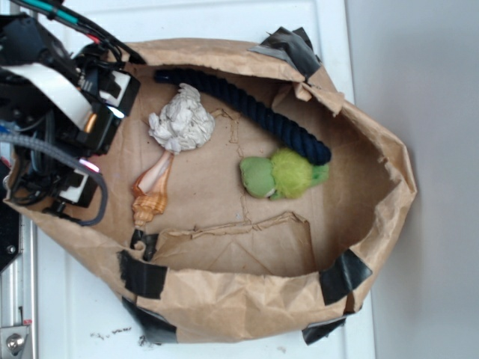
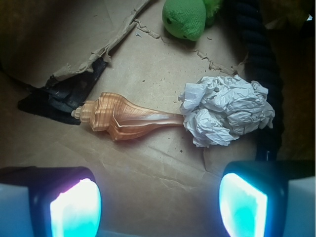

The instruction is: Grab the white paper.

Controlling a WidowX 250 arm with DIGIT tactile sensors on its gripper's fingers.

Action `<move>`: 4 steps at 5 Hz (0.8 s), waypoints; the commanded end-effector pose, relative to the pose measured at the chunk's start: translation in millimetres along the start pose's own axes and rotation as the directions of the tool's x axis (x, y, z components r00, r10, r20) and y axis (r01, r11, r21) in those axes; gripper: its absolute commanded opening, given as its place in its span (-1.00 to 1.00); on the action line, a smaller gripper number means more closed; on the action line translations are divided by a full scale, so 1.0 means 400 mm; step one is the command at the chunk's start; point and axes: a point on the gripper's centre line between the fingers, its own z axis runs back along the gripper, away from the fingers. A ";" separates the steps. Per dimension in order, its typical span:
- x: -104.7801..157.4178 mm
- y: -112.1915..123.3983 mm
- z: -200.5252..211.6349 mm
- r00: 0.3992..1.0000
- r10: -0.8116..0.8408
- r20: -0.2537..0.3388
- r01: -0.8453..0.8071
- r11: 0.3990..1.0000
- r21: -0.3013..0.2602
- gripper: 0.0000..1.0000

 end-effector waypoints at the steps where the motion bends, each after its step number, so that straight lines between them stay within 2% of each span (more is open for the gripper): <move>1: -0.004 0.038 0.035 0.999 0.036 0.015 -0.036 0.999 0.041 1.00; 3: -0.004 0.038 0.035 0.999 0.036 0.015 -0.036 0.999 0.041 1.00; 4: 0.110 0.078 0.014 0.995 0.089 0.040 -0.091 0.995 0.039 1.00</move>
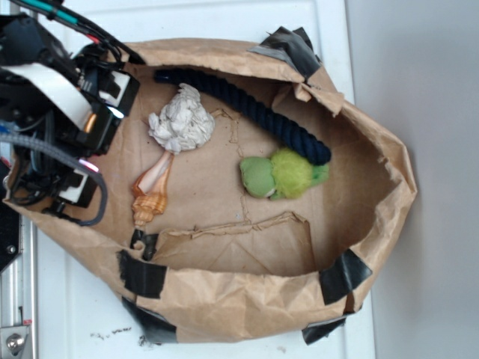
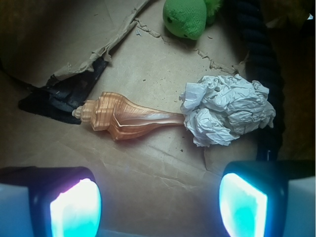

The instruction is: Grab the white paper.

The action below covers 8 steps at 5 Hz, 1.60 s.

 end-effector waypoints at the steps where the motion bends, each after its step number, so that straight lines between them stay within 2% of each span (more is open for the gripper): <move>1: 0.223 0.114 -0.010 0.991 0.121 0.047 -0.124 0.991 0.050 1.00; 2: 0.336 0.157 -0.039 0.992 0.112 0.061 -0.117 0.989 0.091 1.00; 3: 0.441 0.190 -0.055 0.992 0.112 0.051 -0.116 0.991 0.066 1.00; 5: 0.401 0.187 -0.022 0.996 0.082 0.029 -0.083 0.996 0.021 1.00; 6: 0.348 0.183 0.008 0.998 0.031 0.053 -0.032 0.999 0.016 1.00; 8: 0.346 0.190 0.022 0.997 0.047 0.060 -0.047 0.999 -0.007 1.00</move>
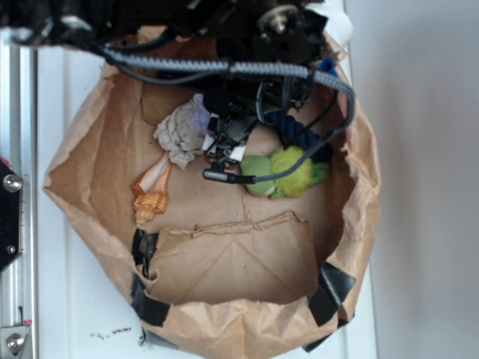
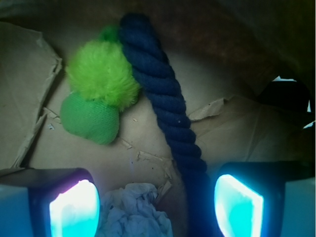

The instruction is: Grab the white paper.

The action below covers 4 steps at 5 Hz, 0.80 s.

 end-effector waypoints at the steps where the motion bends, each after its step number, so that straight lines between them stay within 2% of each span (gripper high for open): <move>1: 0.012 0.030 0.063 0.999 0.020 0.044 -0.022 0.999 0.037 1.00; 4: -0.051 -0.024 0.027 0.998 -0.051 0.035 0.050 0.998 0.027 1.00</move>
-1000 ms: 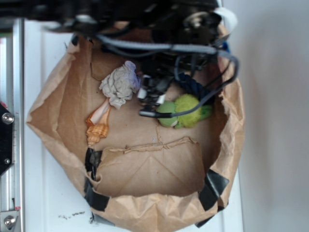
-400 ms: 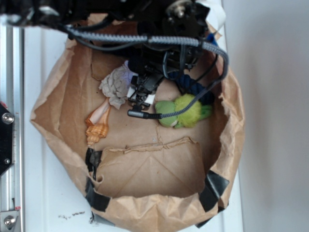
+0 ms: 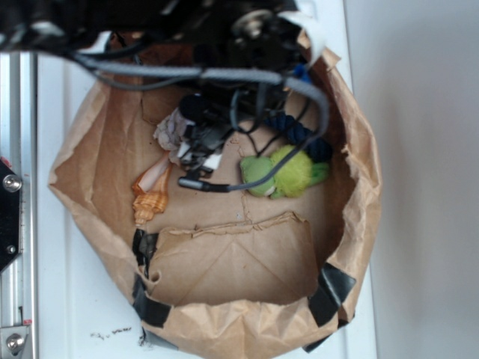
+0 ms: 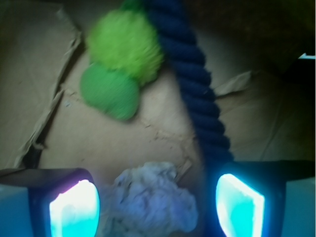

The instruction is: Grab the white paper.

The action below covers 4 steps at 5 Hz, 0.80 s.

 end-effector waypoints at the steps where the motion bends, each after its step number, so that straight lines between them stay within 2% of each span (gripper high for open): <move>1: 0.005 0.009 0.019 0.999 -0.015 0.042 0.013 0.998 0.064 1.00; 2: 0.008 0.005 0.015 0.999 -0.017 0.034 0.015 0.998 0.063 1.00; 4: 0.009 -0.021 -0.033 0.999 -0.038 0.004 0.038 0.991 0.126 1.00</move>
